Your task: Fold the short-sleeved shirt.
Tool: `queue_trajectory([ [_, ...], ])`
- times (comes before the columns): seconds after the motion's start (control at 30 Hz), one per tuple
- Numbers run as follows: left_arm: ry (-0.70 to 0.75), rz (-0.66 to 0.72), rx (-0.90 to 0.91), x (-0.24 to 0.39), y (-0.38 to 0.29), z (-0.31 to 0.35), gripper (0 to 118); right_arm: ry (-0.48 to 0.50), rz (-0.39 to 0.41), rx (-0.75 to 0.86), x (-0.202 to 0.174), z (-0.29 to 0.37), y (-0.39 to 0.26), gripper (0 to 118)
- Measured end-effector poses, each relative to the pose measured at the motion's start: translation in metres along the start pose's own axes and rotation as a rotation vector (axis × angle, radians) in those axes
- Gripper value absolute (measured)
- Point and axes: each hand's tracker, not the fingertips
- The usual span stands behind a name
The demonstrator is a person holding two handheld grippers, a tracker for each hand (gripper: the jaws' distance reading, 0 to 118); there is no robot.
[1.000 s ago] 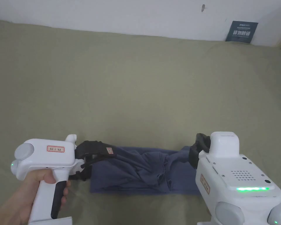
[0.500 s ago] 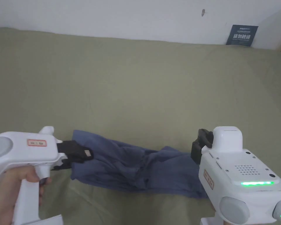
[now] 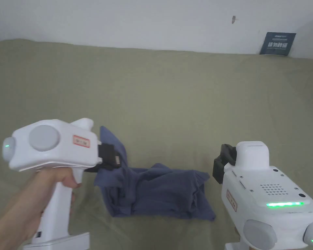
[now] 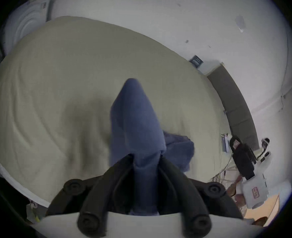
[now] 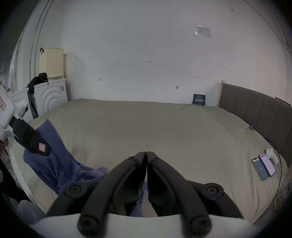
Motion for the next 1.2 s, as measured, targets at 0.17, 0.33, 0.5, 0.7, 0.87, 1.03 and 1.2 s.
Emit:
queue_trajectory([
  [0.17,0.010,-0.129,-0.056,0.061,-0.007,-0.050,12,-0.016,0.001,-0.006,0.010,0.003,-0.002,8],
  [0.33,0.018,-0.207,-0.170,0.097,-0.021,-0.119,12,-0.040,-0.011,-0.019,0.022,0.001,-0.004,8],
  [0.5,-0.072,-0.176,-0.217,0.100,-0.034,-0.152,118,-0.060,-0.020,-0.026,0.031,0.000,-0.007,8],
  [0.7,-0.219,-0.071,-0.072,0.065,-0.026,-0.096,69,-0.069,-0.036,-0.028,0.036,0.000,-0.009,8],
  [0.87,-0.317,0.025,-0.089,0.034,-0.017,-0.101,1,-0.066,-0.071,-0.034,0.037,-0.002,-0.010,8],
  [1.03,-0.420,0.068,-0.218,0.034,-0.038,-0.160,1,-0.063,-0.057,-0.047,0.037,-0.004,-0.016,8],
  [1.2,-0.394,0.059,-0.240,0.045,-0.069,-0.201,0,-0.074,-0.049,-0.064,0.043,-0.006,-0.022,8],
])
